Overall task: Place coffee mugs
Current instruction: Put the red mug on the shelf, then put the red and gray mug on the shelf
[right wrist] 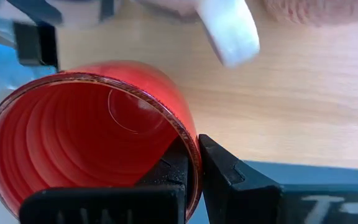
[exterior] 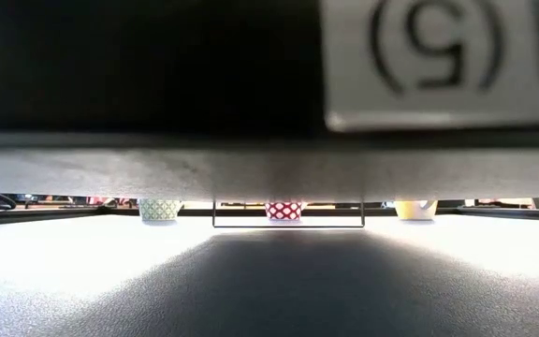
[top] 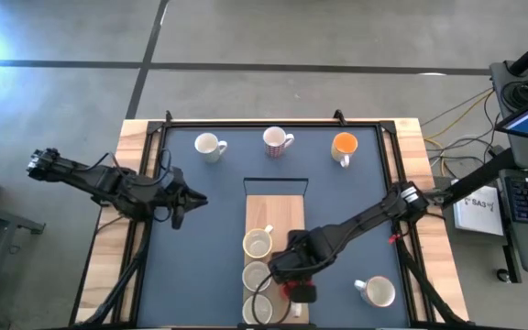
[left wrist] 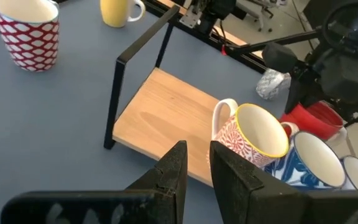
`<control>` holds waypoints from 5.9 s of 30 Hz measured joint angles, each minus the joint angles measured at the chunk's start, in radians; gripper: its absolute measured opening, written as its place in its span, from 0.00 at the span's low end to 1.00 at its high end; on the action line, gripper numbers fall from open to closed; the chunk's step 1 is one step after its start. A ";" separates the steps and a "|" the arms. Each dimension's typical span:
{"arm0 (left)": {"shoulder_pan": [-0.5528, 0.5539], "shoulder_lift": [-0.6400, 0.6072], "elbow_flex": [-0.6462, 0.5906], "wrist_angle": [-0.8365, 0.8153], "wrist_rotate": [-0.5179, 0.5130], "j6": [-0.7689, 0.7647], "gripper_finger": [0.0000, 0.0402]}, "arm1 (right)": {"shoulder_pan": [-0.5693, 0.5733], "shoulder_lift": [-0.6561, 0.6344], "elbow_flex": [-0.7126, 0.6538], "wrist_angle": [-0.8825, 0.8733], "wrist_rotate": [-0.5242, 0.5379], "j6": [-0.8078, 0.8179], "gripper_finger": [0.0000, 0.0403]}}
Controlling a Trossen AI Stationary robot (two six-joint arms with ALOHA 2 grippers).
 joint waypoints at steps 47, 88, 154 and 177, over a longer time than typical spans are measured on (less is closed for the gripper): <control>0.000 -0.033 0.000 -0.054 0.008 0.042 0.13 | 0.002 0.005 0.046 -0.089 -0.003 0.404 0.19; 0.000 -0.038 0.000 -0.097 0.009 0.039 0.13 | 0.046 0.011 0.003 -0.018 -0.055 0.356 0.03; 0.000 -0.038 0.000 -0.098 0.008 0.024 0.13 | 0.080 0.014 -0.014 0.132 -0.056 0.207 0.12; 0.000 -0.038 0.000 -0.098 0.009 0.012 0.13 | 0.078 -0.080 -0.014 0.046 -0.032 0.239 0.20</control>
